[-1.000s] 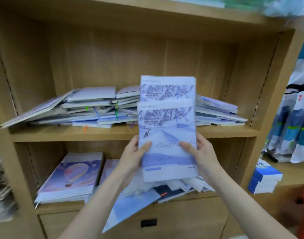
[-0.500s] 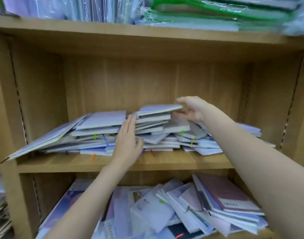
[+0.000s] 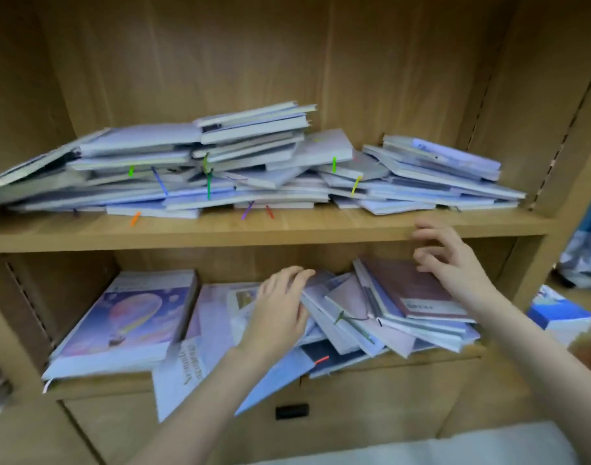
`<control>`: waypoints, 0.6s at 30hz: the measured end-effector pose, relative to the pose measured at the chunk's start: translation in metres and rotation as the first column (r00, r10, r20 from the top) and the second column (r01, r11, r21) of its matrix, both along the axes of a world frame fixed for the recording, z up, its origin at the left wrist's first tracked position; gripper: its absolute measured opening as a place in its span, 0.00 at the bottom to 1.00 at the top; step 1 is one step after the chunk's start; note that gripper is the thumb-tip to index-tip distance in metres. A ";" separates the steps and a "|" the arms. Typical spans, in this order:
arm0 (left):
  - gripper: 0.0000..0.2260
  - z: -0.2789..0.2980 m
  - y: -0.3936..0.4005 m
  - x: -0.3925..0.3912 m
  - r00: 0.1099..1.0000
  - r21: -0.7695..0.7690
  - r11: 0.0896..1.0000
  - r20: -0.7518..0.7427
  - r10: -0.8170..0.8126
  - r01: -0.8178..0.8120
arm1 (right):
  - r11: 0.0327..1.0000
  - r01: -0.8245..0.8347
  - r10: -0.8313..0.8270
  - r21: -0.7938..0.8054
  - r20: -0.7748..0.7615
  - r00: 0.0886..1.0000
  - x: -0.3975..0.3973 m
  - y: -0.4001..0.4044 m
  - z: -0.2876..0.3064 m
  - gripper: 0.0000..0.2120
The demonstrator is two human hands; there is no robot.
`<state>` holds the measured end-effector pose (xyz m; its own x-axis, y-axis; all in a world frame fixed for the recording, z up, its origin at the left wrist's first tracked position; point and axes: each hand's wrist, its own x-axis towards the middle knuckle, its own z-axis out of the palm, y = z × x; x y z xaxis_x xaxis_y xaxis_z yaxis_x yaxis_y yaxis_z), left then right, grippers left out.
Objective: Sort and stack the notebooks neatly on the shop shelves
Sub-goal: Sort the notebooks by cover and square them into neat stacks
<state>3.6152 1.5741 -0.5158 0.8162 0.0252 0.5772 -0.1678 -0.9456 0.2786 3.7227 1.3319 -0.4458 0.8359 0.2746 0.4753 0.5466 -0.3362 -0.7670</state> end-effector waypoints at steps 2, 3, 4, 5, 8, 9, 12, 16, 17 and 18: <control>0.24 -0.017 -0.009 0.014 0.986 0.036 0.999 -0.165 -0.007 0.013 | 0.981 0.086 -0.040 -0.174 0.251 0.967 0.001 -0.011 -0.011 0.10; 0.24 -0.023 -0.013 0.021 0.974 0.066 0.998 -0.226 -0.007 0.022 | 0.964 0.151 -0.074 -0.218 0.325 0.943 0.004 -0.016 -0.019 0.09; 0.24 -0.029 -0.017 0.028 0.960 0.092 0.995 -0.280 -0.005 0.032 | 0.941 0.210 -0.106 -0.266 0.360 0.927 0.009 -0.021 -0.032 0.08; 0.25 -0.035 -0.020 0.034 0.946 0.118 0.992 -0.323 0.001 0.039 | 0.912 0.234 -0.115 -0.336 0.339 0.934 0.017 -0.026 -0.048 0.09; 0.27 -0.051 -0.027 0.046 0.896 0.211 0.975 -0.444 0.032 0.070 | 0.801 0.073 -0.084 -0.594 0.009 0.996 0.038 -0.029 -0.101 0.21; 0.27 -0.056 -0.028 0.048 0.873 0.230 0.971 -0.486 0.051 0.072 | 0.799 0.023 -0.090 -0.600 -0.082 0.993 0.044 -0.026 -0.112 0.25; 0.28 -0.068 -0.025 0.049 0.823 0.275 0.959 -0.558 0.103 0.067 | 0.806 -0.034 -0.057 -0.590 -0.135 0.989 0.057 -0.002 -0.128 0.28; 0.27 -0.077 -0.020 0.049 0.867 0.269 0.962 -0.490 0.088 0.055 | 0.642 -0.003 -0.223 -0.767 -0.190 0.956 0.076 0.026 -0.142 0.36; 0.26 -0.077 -0.020 0.051 0.875 0.255 0.965 -0.479 0.077 0.055 | 0.612 0.018 -0.273 -0.791 -0.189 0.943 0.079 0.030 -0.145 0.39; 0.26 -0.076 -0.020 0.053 0.877 0.254 0.966 -0.474 0.077 0.052 | 0.586 0.034 -0.305 -0.810 -0.181 0.935 0.082 0.033 -0.147 0.41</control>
<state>3.6686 1.5537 -0.5918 0.9928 -0.0557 0.1060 -0.0638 -0.9952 0.0739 3.8047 1.3648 -0.5926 0.9587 0.2627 -0.1088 0.2285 -0.9396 -0.2550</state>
